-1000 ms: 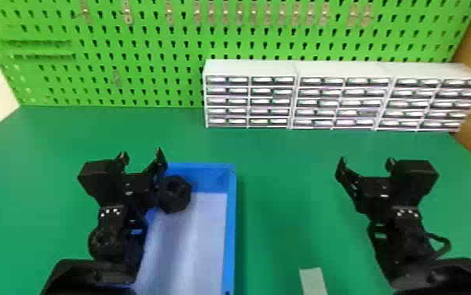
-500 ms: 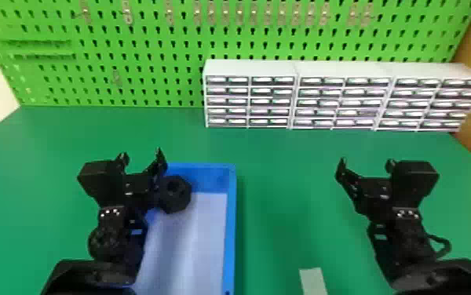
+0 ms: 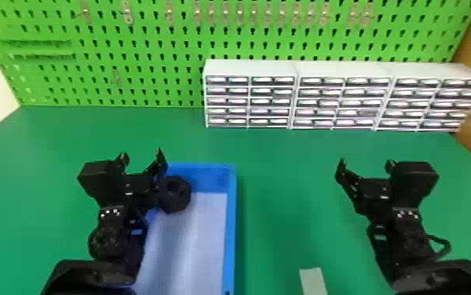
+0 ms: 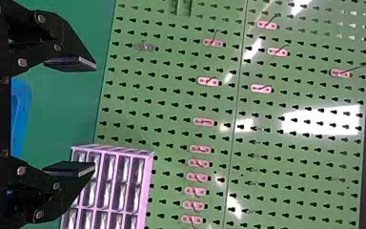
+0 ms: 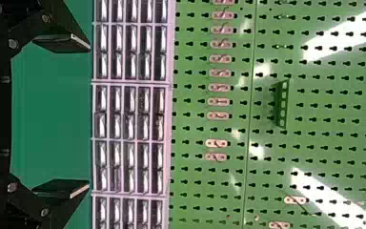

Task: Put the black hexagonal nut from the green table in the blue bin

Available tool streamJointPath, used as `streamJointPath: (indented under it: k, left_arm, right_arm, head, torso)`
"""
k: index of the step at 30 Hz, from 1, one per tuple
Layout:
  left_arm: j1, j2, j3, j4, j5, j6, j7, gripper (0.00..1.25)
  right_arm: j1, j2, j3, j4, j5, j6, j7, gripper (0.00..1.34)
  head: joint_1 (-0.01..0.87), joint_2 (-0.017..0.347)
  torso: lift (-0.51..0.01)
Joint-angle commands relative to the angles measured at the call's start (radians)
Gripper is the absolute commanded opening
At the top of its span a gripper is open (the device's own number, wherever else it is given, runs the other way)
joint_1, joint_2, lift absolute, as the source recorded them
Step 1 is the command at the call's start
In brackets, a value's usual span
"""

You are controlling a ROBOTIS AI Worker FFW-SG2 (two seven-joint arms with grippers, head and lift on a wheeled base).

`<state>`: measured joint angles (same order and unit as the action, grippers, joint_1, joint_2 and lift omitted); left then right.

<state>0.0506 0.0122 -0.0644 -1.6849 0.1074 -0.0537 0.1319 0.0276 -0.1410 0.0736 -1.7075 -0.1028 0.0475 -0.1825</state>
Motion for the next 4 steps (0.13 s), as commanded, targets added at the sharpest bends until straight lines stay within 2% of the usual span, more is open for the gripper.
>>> streamJointPath:
  k: [1, 4]
  left_arm:
    - [0.000, 0.000, 0.000, 0.001, 0.000, 0.000, 0.000, 0.74]
    - [0.000, 0.000, -0.002, 0.001, 0.000, 0.000, 0.000, 0.74]
  right_arm:
    - [0.000, 0.000, 0.000, 0.000, 0.000, 0.000, 0.000, 1.06]
    - [0.000, 0.000, 0.000, 0.000, 0.000, 0.000, 0.000, 1.06]
  head:
    - [0.657, 0.057]
    - [0.657, 0.057]
  torso:
    - [-0.095]
    - [-0.095]
